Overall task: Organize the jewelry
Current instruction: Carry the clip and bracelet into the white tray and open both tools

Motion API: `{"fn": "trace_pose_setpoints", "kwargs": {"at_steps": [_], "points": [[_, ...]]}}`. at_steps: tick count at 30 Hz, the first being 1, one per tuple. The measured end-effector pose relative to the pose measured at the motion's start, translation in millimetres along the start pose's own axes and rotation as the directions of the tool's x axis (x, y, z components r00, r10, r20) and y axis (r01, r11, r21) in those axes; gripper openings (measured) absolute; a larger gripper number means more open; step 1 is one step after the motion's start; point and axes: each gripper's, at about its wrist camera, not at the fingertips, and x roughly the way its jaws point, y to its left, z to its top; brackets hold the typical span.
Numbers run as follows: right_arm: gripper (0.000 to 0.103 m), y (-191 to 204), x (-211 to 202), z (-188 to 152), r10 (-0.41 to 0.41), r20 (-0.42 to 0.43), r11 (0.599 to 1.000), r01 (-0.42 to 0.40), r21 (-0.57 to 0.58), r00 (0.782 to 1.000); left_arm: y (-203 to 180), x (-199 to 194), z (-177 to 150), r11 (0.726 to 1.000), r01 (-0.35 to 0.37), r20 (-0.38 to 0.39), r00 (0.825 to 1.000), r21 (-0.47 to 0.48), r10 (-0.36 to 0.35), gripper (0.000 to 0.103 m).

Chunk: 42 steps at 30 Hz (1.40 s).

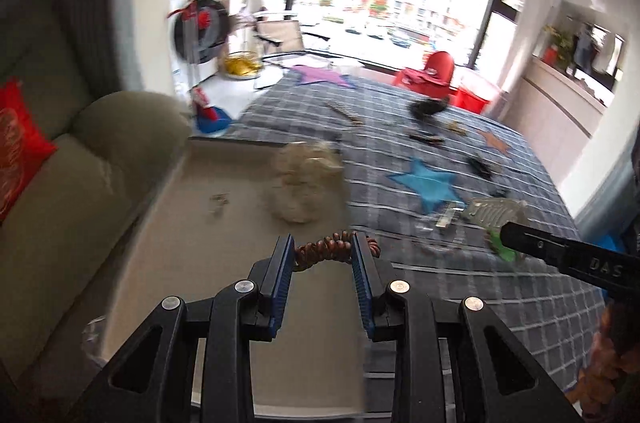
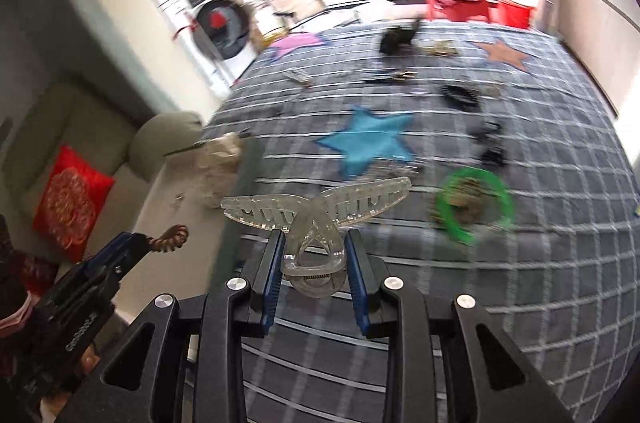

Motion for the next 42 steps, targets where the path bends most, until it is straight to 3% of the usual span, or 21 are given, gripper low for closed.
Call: {"fn": "trace_pose_setpoints", "kwargs": {"at_steps": [8,15,26,30,31,32,34,37,40,42], "points": [[0.033,76.5,57.1,22.6,0.080,-0.071,0.988,-0.088,-0.124,0.994,60.1,31.6,-8.0,0.991,-0.105,-0.052,0.994,-0.084,0.101,0.032],[0.033,131.0,114.7,40.5,0.115,-0.134,0.964,-0.143,-0.222,0.984,83.8,58.9,-13.1,0.985,-0.134,-0.107,0.987,-0.112,0.122,0.032],[0.033,168.7,190.0,56.0,0.133,-0.231,0.935,-0.200,-0.293,0.964,82.5,67.7,-16.0,0.984,-0.157,-0.110,0.983,-0.080,0.148,0.033],[0.033,170.0,208.3,56.9,0.118,-0.266,0.934,-0.197,-0.297,0.957,82.0,73.7,-21.7,0.985,-0.150,-0.150,0.979,-0.079,0.137,0.033],[0.033,170.9,211.8,56.2,0.112,-0.273,0.934,-0.195,-0.300,0.956,81.9,74.9,-23.3,0.985,-0.153,-0.156,0.978,-0.080,0.140,0.034],[0.033,171.7,214.7,55.5,0.108,-0.279,0.933,-0.194,-0.302,0.954,81.5,75.9,-24.4,0.984,-0.159,-0.160,0.976,-0.079,0.145,0.046],[0.034,172.6,220.0,53.7,0.099,-0.299,0.933,-0.193,-0.303,0.949,81.2,76.0,-26.1,0.983,-0.167,-0.158,0.976,-0.080,0.153,0.057],[0.034,171.1,224.2,53.3,0.102,-0.304,0.936,-0.195,-0.293,0.947,79.4,73.5,-26.1,0.983,-0.169,-0.153,0.976,-0.075,0.156,0.057],[0.044,168.8,223.3,55.7,0.123,-0.326,0.940,-0.215,-0.265,0.938,78.3,73.5,-24.8,0.982,-0.176,-0.153,0.975,-0.071,0.164,0.057],[0.063,165.6,216.0,58.2,0.143,-0.315,0.943,-0.226,-0.244,0.938,80.1,72.1,-22.7,0.981,-0.179,-0.152,0.974,-0.074,0.166,0.057]]}}
